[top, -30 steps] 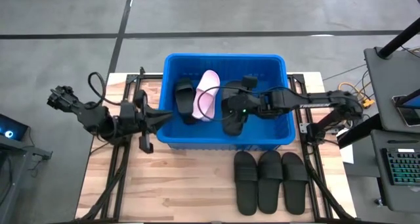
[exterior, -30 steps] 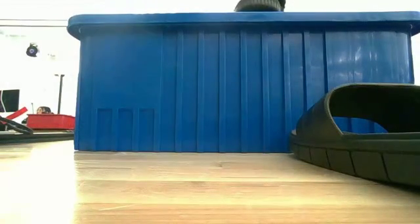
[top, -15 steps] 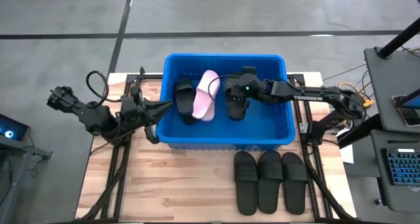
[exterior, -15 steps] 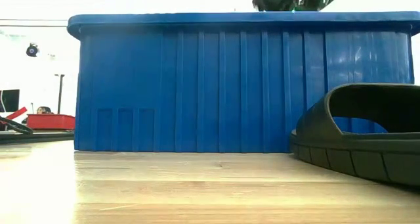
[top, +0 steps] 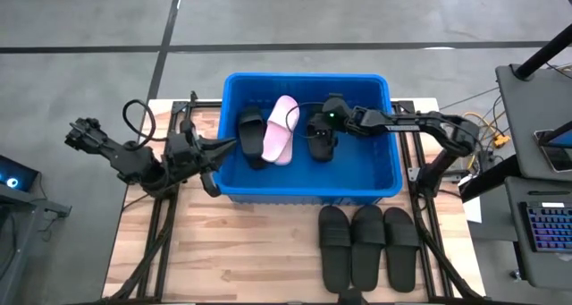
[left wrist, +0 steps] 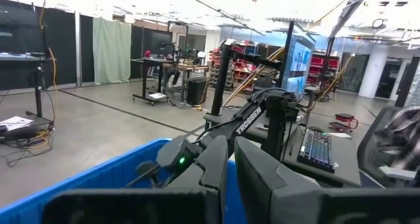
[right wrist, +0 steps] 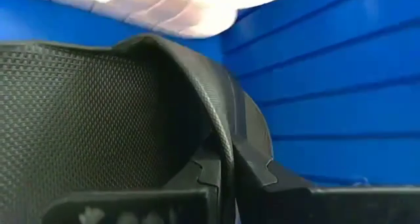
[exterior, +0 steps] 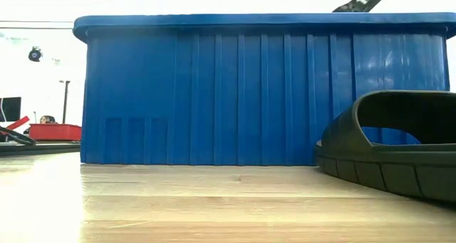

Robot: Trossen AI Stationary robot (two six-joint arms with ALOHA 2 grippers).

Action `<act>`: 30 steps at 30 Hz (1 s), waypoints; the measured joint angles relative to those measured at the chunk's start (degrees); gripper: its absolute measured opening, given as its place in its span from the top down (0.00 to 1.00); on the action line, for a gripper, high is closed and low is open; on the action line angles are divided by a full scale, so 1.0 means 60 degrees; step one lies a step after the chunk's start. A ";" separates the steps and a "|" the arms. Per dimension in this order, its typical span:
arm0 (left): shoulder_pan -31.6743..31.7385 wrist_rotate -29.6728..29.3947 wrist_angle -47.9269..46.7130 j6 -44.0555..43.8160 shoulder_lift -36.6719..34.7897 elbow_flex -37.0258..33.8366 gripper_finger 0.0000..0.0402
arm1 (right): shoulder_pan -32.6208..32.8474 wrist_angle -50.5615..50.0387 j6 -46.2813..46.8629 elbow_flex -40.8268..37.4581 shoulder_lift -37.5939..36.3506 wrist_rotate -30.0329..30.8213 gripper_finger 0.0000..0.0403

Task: Pick and place slides into bin
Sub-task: Put the black slide into the blue container

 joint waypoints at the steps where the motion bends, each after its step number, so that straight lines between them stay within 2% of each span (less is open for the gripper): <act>1: -0.0002 -0.0004 0.0002 -0.0001 0.0013 0.0000 0.96 | 0.0004 -0.0015 -0.0007 0.0093 0.0212 0.0011 0.97; 12: 0.0002 -0.0033 0.0379 -0.0002 0.0401 0.0022 0.96 | 0.0029 0.0015 0.0738 0.1763 0.2104 0.0343 0.97; 18: 0.0002 -0.0037 0.0493 -0.0006 0.0568 0.0029 0.96 | 0.0023 -0.0219 0.0566 0.2113 0.2425 0.0195 0.97; 23: 0.0002 -0.0037 0.0480 0.0002 0.0602 0.0029 0.96 | 0.0022 -0.1167 0.0425 0.2262 0.2342 0.0078 0.96; 26: 0.0002 -0.0037 0.0472 0.0002 0.0589 0.0029 0.96 | 0.0018 -0.1517 0.0391 0.2275 0.2296 -0.0115 0.93; 30: 0.0005 -0.0036 0.0466 0.0006 0.0565 0.0029 0.96 | 0.0011 -0.1642 0.0313 0.2270 0.2291 -0.0464 0.81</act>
